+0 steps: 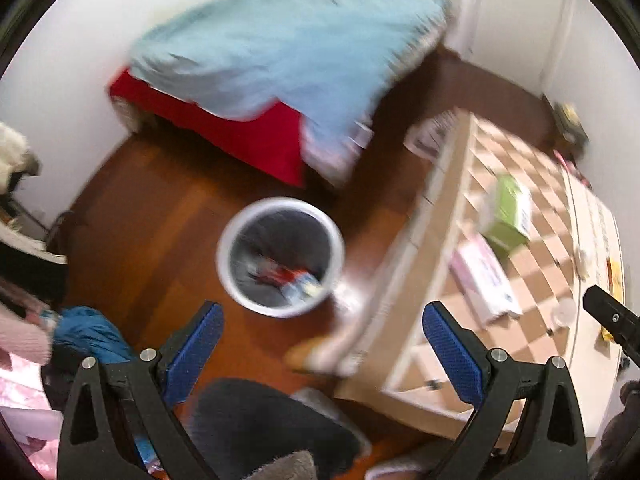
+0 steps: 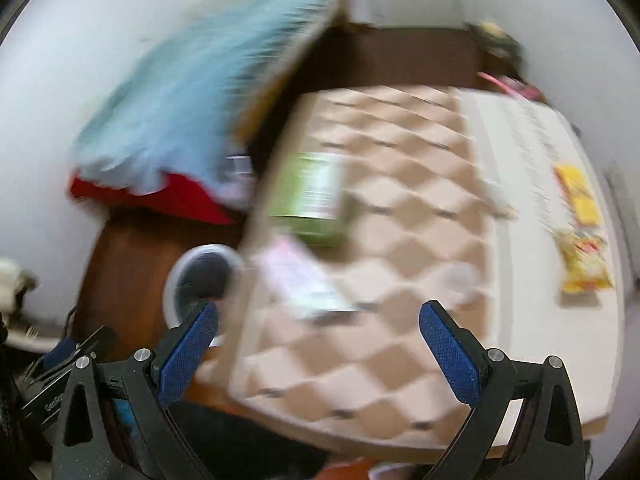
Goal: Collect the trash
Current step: 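Move both tools back toward the table, then grasp the clear plastic cup with the right tool while the left tool grasps the pink toothpaste box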
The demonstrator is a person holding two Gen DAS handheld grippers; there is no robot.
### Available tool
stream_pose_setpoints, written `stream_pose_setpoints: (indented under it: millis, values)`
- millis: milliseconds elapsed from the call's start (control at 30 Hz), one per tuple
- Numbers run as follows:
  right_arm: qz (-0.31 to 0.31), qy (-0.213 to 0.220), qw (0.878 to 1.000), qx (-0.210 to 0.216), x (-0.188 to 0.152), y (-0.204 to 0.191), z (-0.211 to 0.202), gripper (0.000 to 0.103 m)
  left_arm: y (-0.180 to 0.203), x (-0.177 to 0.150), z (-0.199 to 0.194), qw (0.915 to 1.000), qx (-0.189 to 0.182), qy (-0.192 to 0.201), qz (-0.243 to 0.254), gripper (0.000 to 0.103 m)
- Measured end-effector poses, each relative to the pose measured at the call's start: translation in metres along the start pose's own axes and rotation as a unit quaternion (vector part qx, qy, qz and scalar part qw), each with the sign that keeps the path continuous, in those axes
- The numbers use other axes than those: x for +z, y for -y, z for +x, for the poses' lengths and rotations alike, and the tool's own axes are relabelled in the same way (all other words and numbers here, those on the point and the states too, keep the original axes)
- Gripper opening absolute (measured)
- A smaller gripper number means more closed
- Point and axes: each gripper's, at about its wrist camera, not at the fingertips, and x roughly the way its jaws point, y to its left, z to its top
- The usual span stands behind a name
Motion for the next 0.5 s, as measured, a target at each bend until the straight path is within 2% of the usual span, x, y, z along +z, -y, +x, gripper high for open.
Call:
stream_pose_setpoints:
  millis: [100,167,300,400,433,500]
  values:
    - [0.032,-0.017,0.999,-0.028,0.005,0.048,0.019,0.1,0.046,0.002,0.029,0.9986,-0.033,-0.041,0.008,0.101]
    - [0.048,-0.029,0.997,-0.044,0.006,0.073,0.033,0.092,0.075,0.006,0.049,0.9961,-0.054,-0.069,0.012,0.101]
    - [0.066,-0.053,0.995,-0.054,0.012,0.107,0.06,0.079,0.117,0.012,0.087,0.9904,-0.071,-0.118,0.015,0.101]
    - [0.074,-0.061,0.994,-0.051,0.015,0.122,0.078,0.075,0.137,0.015,0.109,0.9879,-0.07,-0.137,0.017,0.1]
    - [0.076,-0.062,0.994,-0.048,0.015,0.123,0.081,0.072,0.14,0.017,0.115,0.9873,-0.069,-0.142,0.018,0.098]
    - [0.077,-0.063,0.994,-0.042,0.017,0.125,0.086,0.068,0.145,0.018,0.123,0.9869,-0.059,-0.148,0.024,0.079]
